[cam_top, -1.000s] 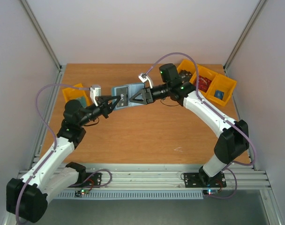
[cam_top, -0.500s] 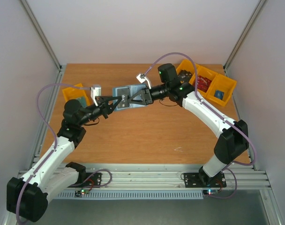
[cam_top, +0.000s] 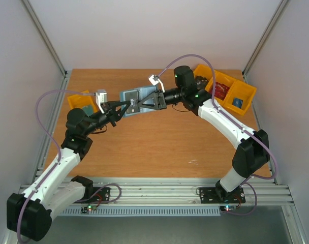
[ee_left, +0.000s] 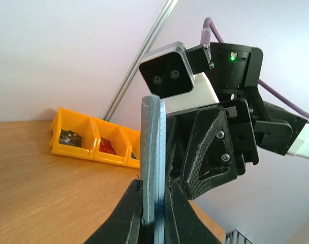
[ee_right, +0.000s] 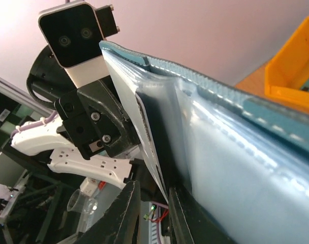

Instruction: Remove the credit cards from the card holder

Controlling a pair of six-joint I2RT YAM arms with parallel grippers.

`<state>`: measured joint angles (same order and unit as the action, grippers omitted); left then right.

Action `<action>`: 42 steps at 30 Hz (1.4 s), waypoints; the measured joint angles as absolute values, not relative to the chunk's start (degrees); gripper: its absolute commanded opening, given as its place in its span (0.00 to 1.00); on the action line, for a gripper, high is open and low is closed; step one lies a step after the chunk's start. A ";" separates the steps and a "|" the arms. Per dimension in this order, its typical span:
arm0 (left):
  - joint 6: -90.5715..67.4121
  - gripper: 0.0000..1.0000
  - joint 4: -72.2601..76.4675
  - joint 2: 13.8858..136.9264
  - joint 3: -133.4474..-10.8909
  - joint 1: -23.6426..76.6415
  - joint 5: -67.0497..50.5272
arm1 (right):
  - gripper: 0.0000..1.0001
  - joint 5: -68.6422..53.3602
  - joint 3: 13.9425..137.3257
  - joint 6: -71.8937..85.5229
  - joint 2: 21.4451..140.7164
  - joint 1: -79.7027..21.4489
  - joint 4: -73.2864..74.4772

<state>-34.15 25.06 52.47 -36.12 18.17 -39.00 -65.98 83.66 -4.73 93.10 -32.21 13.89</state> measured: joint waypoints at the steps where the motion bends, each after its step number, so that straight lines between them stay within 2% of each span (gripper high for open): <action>1: -34.11 0.00 25.12 52.42 -36.36 18.20 -38.65 | 0.15 -66.17 83.53 -3.86 93.14 -32.21 12.34; 10: -31.29 0.00 25.98 51.66 -36.99 19.70 -32.69 | 0.07 -65.23 81.76 5.45 93.86 -32.64 -4.45; 12: -30.98 0.00 25.98 51.62 -36.97 19.70 -31.97 | 0.02 -64.66 81.73 5.69 94.17 -32.80 -5.19; 18: -31.07 0.02 25.74 51.29 -36.97 19.75 -31.18 | 0.01 -64.01 81.76 3.86 94.17 -32.88 -4.64; 21: -31.05 0.10 25.04 51.03 -36.93 19.75 -31.48 | 0.01 -63.81 81.80 1.34 94.02 -32.86 -2.79; 32: -32.95 0.11 23.86 50.98 -36.84 20.08 -37.19 | 0.01 -63.48 84.99 -11.38 91.18 -32.45 15.57; 38: -33.15 0.19 23.73 50.98 -36.84 20.25 -39.83 | 0.01 -63.53 87.53 -17.02 90.56 -32.45 23.70; 42: -33.04 0.20 23.33 50.98 -36.84 20.29 -41.08 | 0.01 -63.70 89.14 -19.92 90.19 -32.12 28.01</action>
